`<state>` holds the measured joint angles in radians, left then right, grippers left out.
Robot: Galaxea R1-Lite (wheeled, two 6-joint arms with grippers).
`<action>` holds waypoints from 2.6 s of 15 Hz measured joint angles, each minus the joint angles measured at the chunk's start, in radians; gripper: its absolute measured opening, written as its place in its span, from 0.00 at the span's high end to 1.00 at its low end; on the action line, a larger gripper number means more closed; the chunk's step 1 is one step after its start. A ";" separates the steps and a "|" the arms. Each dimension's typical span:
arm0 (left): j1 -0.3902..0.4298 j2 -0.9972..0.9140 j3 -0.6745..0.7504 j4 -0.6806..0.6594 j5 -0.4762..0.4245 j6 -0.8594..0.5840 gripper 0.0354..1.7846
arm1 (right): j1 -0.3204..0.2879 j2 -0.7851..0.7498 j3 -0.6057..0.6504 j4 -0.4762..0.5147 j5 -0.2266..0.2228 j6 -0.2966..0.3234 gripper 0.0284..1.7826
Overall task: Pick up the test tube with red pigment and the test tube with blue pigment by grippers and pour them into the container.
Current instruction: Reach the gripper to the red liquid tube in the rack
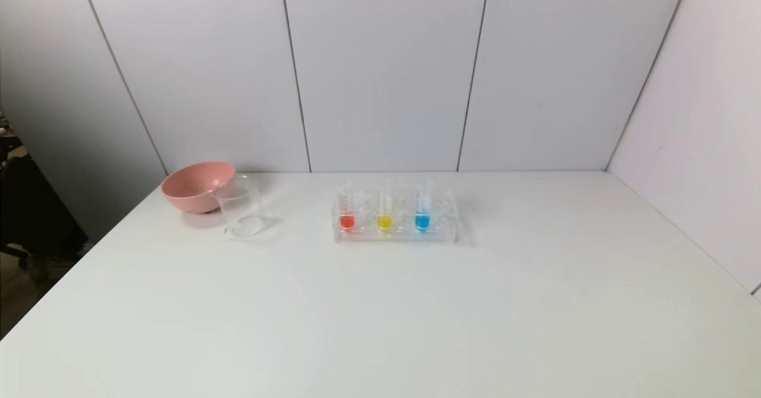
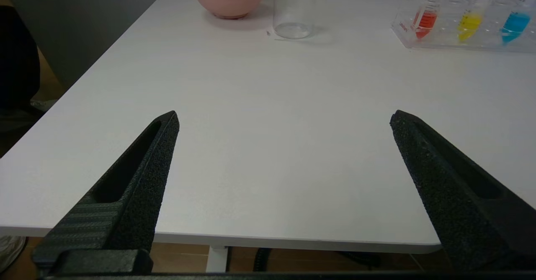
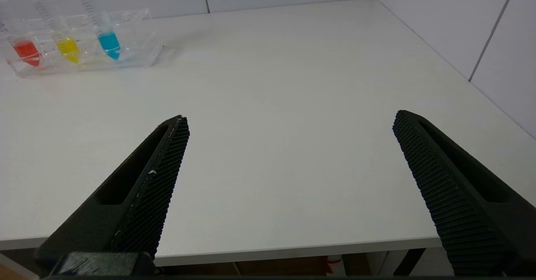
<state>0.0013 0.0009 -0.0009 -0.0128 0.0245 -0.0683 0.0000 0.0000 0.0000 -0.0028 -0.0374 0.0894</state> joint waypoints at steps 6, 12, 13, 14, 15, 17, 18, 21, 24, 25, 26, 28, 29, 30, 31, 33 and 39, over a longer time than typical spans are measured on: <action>0.000 0.000 0.001 0.001 0.000 0.001 0.01 | 0.000 0.000 0.000 0.000 0.000 0.000 0.00; -0.001 0.041 -0.070 0.016 -0.013 0.013 0.01 | 0.000 0.000 0.000 0.000 0.000 0.000 0.00; -0.003 0.077 -0.101 0.014 -0.016 0.011 0.01 | 0.000 0.000 0.000 0.000 0.000 0.000 0.00; -0.007 0.123 -0.137 0.011 -0.017 0.010 0.01 | 0.000 0.000 0.000 0.000 0.000 0.000 0.00; -0.017 0.177 -0.175 0.006 -0.018 0.008 0.01 | 0.000 0.000 0.000 0.000 0.000 0.000 0.00; -0.044 0.304 -0.242 -0.027 -0.019 0.003 0.01 | 0.000 0.000 0.000 0.000 0.001 0.000 0.00; -0.054 0.377 -0.266 -0.055 -0.023 0.002 0.01 | 0.000 0.000 0.000 0.000 0.000 0.000 0.00; -0.073 0.640 -0.307 -0.203 -0.060 0.001 0.01 | 0.000 0.000 0.000 0.000 0.001 0.000 0.00; -0.081 0.907 -0.340 -0.371 -0.111 0.006 0.01 | 0.000 0.000 0.000 0.000 0.000 0.000 0.00; -0.089 0.993 -0.362 -0.416 -0.136 0.007 0.01 | 0.000 0.000 0.000 0.000 0.000 0.000 0.00; -0.111 1.078 -0.396 -0.451 -0.158 0.006 0.01 | 0.000 0.000 0.000 0.000 0.000 0.000 0.00; -0.211 1.209 -0.474 -0.475 -0.141 0.000 0.01 | 0.000 0.000 0.000 0.000 0.000 0.000 0.00; -0.283 1.268 -0.517 -0.474 -0.091 -0.010 0.01 | 0.000 0.000 0.000 0.000 0.000 0.000 0.00; -0.356 1.322 -0.555 -0.470 -0.026 -0.029 0.01 | 0.000 0.000 0.000 0.000 0.000 0.000 0.00; -0.429 1.376 -0.598 -0.466 0.052 -0.056 0.01 | 0.000 0.000 0.000 0.000 0.000 0.000 0.00; -0.557 1.489 -0.684 -0.442 0.235 -0.116 0.01 | 0.000 0.000 0.000 0.000 0.000 0.000 0.00; -0.705 1.758 -0.921 -0.401 0.619 -0.266 0.01 | 0.000 0.000 0.000 0.000 0.000 0.000 0.00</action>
<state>-0.7038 1.7591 -0.9221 -0.4140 0.6432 -0.3338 0.0000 0.0000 0.0000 -0.0028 -0.0370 0.0894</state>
